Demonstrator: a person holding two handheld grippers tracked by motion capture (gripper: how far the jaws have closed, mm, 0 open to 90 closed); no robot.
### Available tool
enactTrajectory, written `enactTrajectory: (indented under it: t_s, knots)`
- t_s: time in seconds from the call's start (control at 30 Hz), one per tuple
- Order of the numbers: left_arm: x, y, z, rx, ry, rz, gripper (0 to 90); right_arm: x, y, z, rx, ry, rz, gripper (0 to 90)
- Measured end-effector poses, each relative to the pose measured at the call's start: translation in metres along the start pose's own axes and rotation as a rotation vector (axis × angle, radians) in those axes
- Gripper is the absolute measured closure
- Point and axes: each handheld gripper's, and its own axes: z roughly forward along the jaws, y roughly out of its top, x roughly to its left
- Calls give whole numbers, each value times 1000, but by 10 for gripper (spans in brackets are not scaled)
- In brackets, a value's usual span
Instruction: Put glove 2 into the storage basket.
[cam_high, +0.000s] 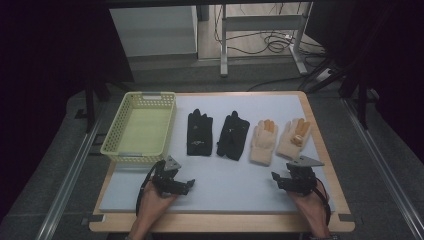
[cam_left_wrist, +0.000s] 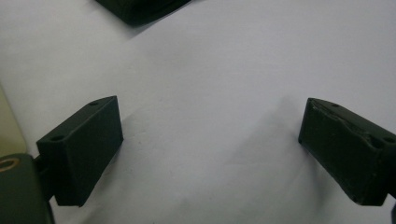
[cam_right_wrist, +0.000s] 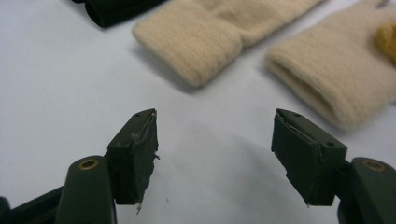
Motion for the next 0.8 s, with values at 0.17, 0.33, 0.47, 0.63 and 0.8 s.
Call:
enactTrajectory:
  t_s: [0.17, 0.33, 0.47, 0.63, 0.8]
  knots:
    - [0, 0, 0, 0, 0, 0, 65, 5, 12, 3, -13, 24, -6, 311]
    - [0, 0, 0, 0, 0, -1, 65, 12, 29, 15, -4, 88, -14, 311]
    - [0, 0, 0, 0, 0, 0, 65, 17, 42, 25, 1, 110, -31, 311]
    - [0, 0, 0, 0, 0, -1, 65, 22, 59, 38, -6, 130, -57, 311]
    - [0, 0, 0, 0, 0, -1, 65, 28, 78, 54, -8, 147, -72, 307]
